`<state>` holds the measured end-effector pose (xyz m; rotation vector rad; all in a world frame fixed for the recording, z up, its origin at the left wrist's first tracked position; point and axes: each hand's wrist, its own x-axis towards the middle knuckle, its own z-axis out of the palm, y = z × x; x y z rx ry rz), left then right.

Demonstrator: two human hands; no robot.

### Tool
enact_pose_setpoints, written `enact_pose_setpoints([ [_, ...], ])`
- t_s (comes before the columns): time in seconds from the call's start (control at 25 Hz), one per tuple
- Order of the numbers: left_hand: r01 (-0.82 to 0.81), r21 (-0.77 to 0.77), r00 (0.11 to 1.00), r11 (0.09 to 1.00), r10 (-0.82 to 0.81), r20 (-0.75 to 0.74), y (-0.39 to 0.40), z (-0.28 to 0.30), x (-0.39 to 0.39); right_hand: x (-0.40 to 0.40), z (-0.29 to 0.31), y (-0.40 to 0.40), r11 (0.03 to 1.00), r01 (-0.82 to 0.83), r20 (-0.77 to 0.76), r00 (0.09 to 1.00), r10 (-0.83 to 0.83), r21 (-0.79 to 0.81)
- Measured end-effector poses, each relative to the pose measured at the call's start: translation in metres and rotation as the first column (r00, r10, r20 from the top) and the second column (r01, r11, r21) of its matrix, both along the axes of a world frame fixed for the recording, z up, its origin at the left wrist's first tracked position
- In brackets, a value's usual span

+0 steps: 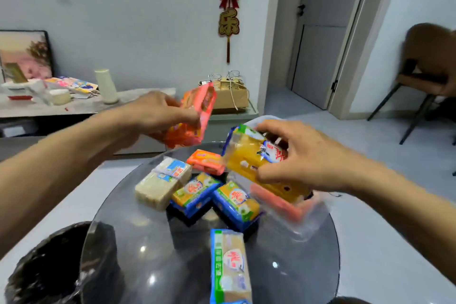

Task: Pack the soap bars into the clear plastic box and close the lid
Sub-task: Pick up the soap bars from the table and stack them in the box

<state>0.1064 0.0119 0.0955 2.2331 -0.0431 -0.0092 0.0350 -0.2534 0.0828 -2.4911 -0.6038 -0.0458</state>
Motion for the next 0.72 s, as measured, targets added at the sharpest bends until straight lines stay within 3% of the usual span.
enact_pose_setpoints([
  [0.12, 0.072, 0.203, 0.994, 0.976, -0.087, 0.063, -0.081, 0.016, 0.062, 0.046, 0.035, -0.052, 0.992, 0.051, 0.117, 0.992, -0.037, -0.117],
  [0.28, 0.239, 0.406, 0.97, 0.882, -0.198, -0.14, -0.159, -0.019, 0.125, 0.115, 0.036, -0.085, 0.899, -0.023, 0.091, 0.993, 0.069, -0.437],
  [0.36, 0.333, 0.592, 0.942, 0.734, -0.232, -0.242, -0.173, -0.048, 0.143, 0.145, 0.016, -0.083, 0.794, -0.104, 0.04, 0.986, 0.159, -0.599],
  [0.44, 0.394, 0.775, 0.914, 0.494, -0.301, -0.274, -0.18, -0.073, 0.151, 0.163, -0.009, -0.081, 0.716, -0.178, -0.022, 0.975, 0.222, -0.675],
  [0.52, 0.426, 0.838, 0.885, 0.342, -0.353, -0.305, -0.184, -0.095, 0.15, 0.17, -0.032, -0.08, 0.655, -0.239, -0.096, 0.964, 0.248, -0.717],
  [0.72, 0.45, 0.844, 0.873, 0.291, -0.341, -0.348, -0.193, -0.117, 0.153, 0.174, -0.067, -0.073, 0.481, -0.339, -0.219, 0.932, 0.29, -0.809],
])
